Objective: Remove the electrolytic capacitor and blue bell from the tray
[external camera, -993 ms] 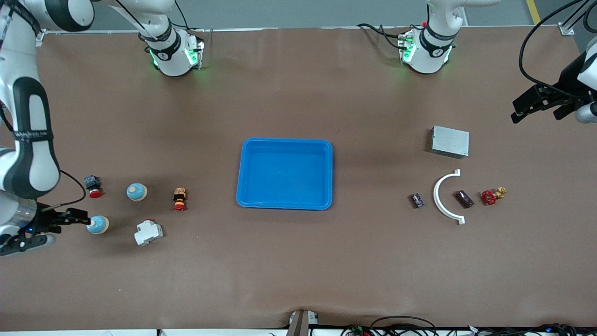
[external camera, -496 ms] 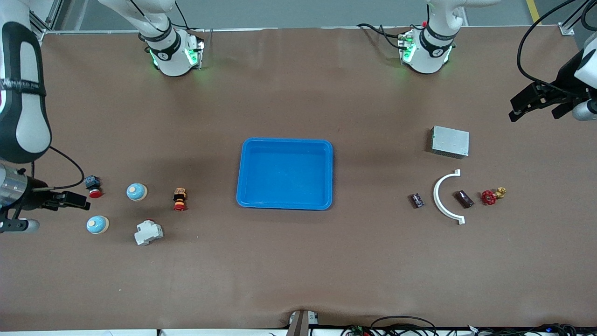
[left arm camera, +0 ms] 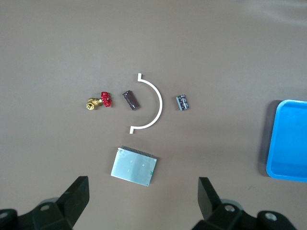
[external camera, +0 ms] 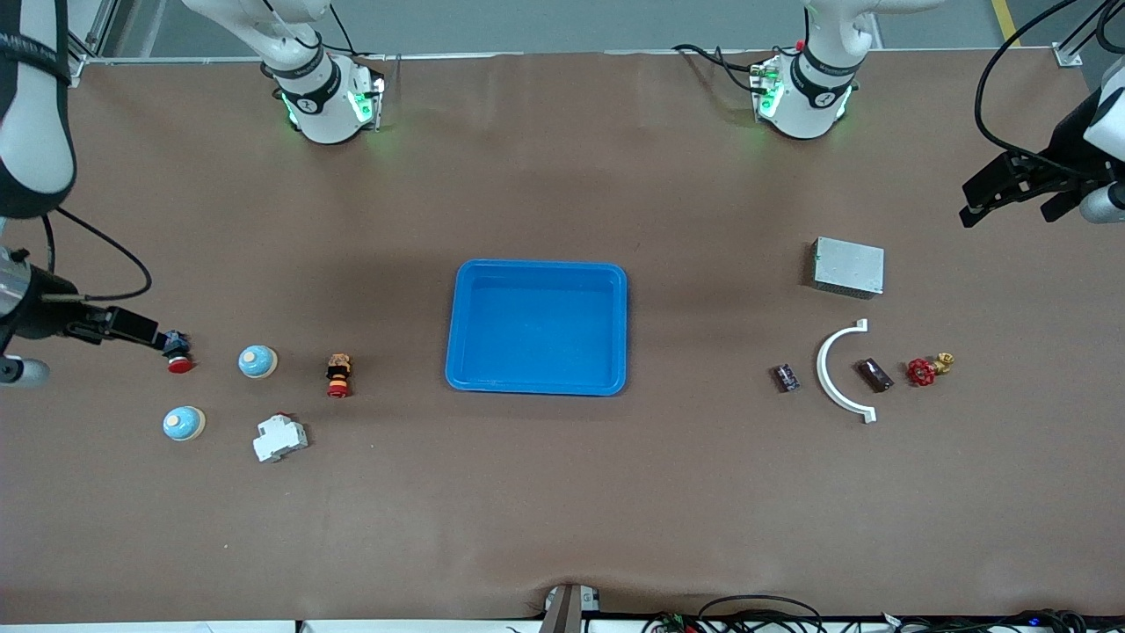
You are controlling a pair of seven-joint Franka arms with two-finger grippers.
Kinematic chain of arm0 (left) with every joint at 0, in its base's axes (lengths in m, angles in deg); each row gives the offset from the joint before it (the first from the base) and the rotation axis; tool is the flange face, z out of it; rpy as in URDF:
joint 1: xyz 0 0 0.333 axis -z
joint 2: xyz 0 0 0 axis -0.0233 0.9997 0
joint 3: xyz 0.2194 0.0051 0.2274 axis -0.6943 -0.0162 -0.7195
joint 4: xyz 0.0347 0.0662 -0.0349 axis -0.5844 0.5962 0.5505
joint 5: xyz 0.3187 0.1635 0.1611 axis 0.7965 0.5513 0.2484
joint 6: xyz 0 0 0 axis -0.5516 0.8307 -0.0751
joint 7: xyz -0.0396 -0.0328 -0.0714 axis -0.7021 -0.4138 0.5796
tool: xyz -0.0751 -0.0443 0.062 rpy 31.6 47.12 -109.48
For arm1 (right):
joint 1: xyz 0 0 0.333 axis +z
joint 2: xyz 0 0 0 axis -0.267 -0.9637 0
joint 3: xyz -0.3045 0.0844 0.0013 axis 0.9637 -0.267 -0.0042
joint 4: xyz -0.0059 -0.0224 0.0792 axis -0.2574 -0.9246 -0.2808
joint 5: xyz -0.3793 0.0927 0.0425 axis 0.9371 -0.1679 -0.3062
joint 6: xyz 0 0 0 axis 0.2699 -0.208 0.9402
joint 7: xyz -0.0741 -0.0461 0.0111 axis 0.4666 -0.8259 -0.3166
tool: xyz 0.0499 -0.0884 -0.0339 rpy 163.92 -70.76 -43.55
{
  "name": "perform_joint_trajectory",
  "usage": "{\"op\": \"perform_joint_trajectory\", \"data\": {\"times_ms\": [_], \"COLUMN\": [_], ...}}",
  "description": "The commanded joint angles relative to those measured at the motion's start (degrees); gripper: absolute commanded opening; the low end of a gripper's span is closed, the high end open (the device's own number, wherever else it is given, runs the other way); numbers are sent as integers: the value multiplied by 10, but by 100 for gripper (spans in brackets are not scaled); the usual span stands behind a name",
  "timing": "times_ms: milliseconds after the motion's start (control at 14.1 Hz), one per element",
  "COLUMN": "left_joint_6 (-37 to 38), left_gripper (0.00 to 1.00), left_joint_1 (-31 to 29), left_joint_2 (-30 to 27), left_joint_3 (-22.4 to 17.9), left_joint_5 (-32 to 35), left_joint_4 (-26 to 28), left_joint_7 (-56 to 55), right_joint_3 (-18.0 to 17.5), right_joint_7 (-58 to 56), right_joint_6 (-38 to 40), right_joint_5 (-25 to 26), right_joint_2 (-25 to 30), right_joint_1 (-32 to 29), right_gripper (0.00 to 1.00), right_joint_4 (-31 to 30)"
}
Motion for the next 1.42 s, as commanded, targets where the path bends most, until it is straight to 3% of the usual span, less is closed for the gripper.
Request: {"op": "perform_joint_trajectory", "data": {"times_ms": [0, 496, 709, 922, 1348], "left_joint_6": [3, 4, 4, 4, 4], "left_gripper": [100, 100, 100, 100, 100], "left_joint_1": [-2, -1, -2, -2, 0], "left_joint_2": [-12, -12, -12, -11, -9], "left_joint_3": [4, 11, 12, 12, 14], "left_joint_5": [-11, -12, -12, -12, -13], "left_joint_4": [5, 2, 1, 1, 1], "left_joint_7": [-1, 0, 0, 0, 6], "right_joint_3": [0, 1, 0, -2, -1], "right_joint_7": [17, 20, 18, 14, 20], "right_joint_6": [31, 119, 134, 136, 138], "right_joint_5": [7, 9, 40, 67, 62], "right_joint_2": [53, 129, 152, 168, 173], "right_joint_1": [6, 5, 7, 23, 24], "right_gripper": [100, 100, 100, 100, 100], "right_joint_4": [-24, -24, -24, -22, -22]}}
